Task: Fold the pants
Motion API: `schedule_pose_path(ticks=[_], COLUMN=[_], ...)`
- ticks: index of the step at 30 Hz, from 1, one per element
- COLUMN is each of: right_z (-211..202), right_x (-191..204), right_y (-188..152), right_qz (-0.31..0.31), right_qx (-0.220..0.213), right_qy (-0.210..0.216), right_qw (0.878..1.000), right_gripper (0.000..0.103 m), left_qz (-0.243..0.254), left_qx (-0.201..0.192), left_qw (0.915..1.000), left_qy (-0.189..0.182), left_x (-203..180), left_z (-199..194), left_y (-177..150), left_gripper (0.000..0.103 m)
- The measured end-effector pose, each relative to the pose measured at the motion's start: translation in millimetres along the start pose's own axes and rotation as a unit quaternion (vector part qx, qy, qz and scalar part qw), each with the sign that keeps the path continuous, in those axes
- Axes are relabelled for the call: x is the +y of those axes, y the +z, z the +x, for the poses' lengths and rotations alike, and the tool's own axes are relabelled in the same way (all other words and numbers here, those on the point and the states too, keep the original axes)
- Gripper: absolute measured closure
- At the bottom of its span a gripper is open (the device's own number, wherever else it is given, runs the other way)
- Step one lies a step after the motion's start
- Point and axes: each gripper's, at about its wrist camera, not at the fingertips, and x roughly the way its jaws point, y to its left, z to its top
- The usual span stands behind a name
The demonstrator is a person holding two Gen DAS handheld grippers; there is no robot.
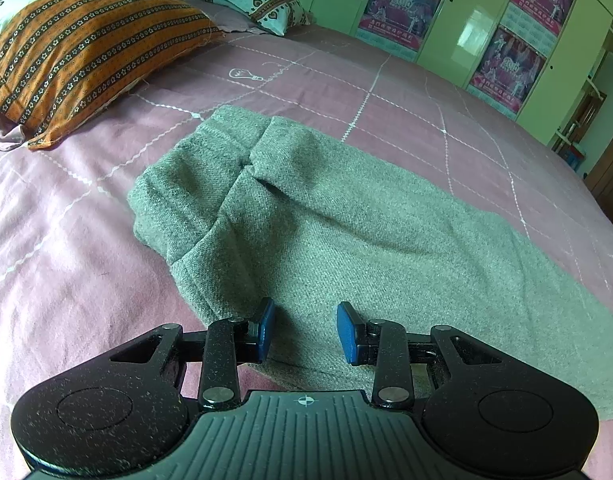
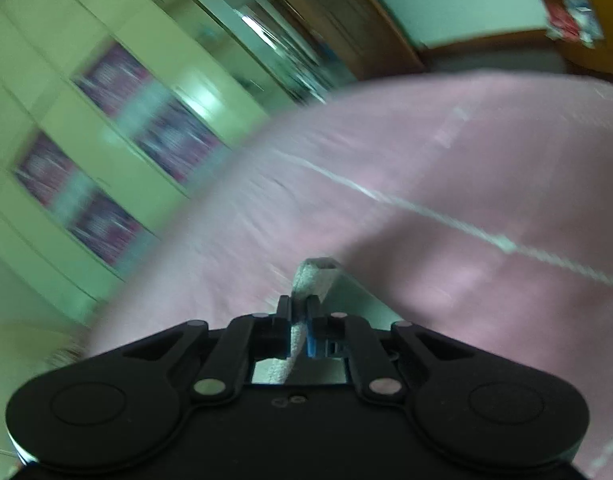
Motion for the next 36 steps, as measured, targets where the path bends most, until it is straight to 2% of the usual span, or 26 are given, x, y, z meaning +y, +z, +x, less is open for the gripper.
schedule_pose_path(ticks=[1,2,4,5,6,8,9,11,13,15,17,19,21,23,24,25,26,29,32,33,34,36], right_z=[-3.3,-0.3,25.8,33.4,34.9,28.8,23.1,13.9,17.8,30.9,47.0,58.3,75.5,97.3,108.4,119.1,131.6,171.8,197.2,198.3,197.8,201.9], right_x=[-1.2,-7.4,-37.9,-52.3,-58.6,-56.1,-50.6,-30.2,-1.5,41.2,87.7,137.7,187.6,237.6,259.5,282.5,298.4,336.4,354.2,354.2,358.4,369.4], right_y=[1.1,-1.2,-8.6,-12.6,-15.0,-13.7,-12.4,-11.5,-15.4,-25.0,-43.9,-69.7,-99.9,-134.1,-153.4,-175.2,-193.7,-254.6,-319.2,-333.7,-341.5,-350.0], right_qz=[0.008,0.010,0.046,0.064,0.062,0.044,0.030,-0.019,-0.073,-0.132,-0.187,-0.246,-0.289,-0.320,-0.338,-0.358,-0.372,-0.403,-0.441,-0.448,-0.446,-0.429], right_qx=[-0.014,-0.016,0.050,0.074,0.080,0.078,0.068,0.056,0.069,0.090,0.116,0.144,0.168,0.199,0.212,0.225,0.238,0.291,0.351,0.349,0.333,0.334], right_qy=[0.018,0.015,-0.056,-0.073,-0.069,-0.066,-0.068,-0.056,-0.029,0.006,0.042,0.088,0.127,0.163,0.176,0.186,0.190,0.185,0.157,0.150,0.157,0.160], right_qw=[1.000,1.000,0.996,0.993,0.992,0.994,0.995,0.997,0.995,0.987,0.975,0.955,0.934,0.912,0.900,0.887,0.877,0.848,0.811,0.809,0.816,0.824], right_gripper=[0.103,0.103,0.103,0.103,0.103,0.092,0.088,0.088,0.088,0.088,0.088,0.086,0.086,0.086,0.086,0.086,0.086,0.087,0.086,0.083,0.081,0.080], left_qz=[-0.001,-0.003,-0.005,-0.005,-0.006,-0.014,-0.014,-0.002,0.001,0.001,0.011,0.027,0.036,0.042,0.050,0.055,0.062,0.068,0.063,0.058,0.056,0.047], left_qx=[-0.001,-0.001,0.000,0.000,-0.002,-0.010,-0.025,-0.056,-0.051,-0.040,-0.051,-0.054,-0.022,-0.010,-0.006,-0.008,-0.009,-0.012,-0.013,-0.012,-0.012,-0.010], left_qw=[1.0000,1.0000,1.0000,1.0000,1.0000,0.9998,0.9996,0.9984,0.9987,0.9986,0.9981,0.9975,0.9982,0.9981,0.9971,0.9947,0.9927,0.9927,0.9932,0.9938,0.9940,0.9950], left_qy=[0.000,-0.001,-0.003,-0.004,-0.005,-0.003,-0.001,0.002,0.004,0.035,0.033,0.037,0.042,0.043,0.057,0.086,0.103,0.100,0.097,0.094,0.093,0.087], left_x=[0.0,0.4,1.3,2.0,2.7,3.1,1.5,-1.4,-0.2,3.5,6.9,7.2,9.1,11.9,10.9,10.6,10.6,11.2,13.9,15.3,16.3,17.5], left_z=[-0.1,-0.3,-0.8,-1.4,-2.0,-6.9,-12.9,-24.4,-24.9,-20.3,-20.7,-19.5,-8.1,0.1,3.4,6.1,8.6,10.5,10.0,10.0,9.9,8.1], left_y=[-0.3,-0.3,0.4,0.6,0.8,2.8,4.4,8.9,15.4,20.5,27.9,38.0,45.1,45.4,43.8,42.0,40.4,38.7,41.9,42.8,44.5,48.5], left_gripper=[0.068,0.068,0.068,0.068,0.068,0.068,0.068,0.068,0.068,0.068,0.068,0.068,0.068,0.069,0.081,0.095,0.100,0.100,0.099,0.099,0.099,0.099])
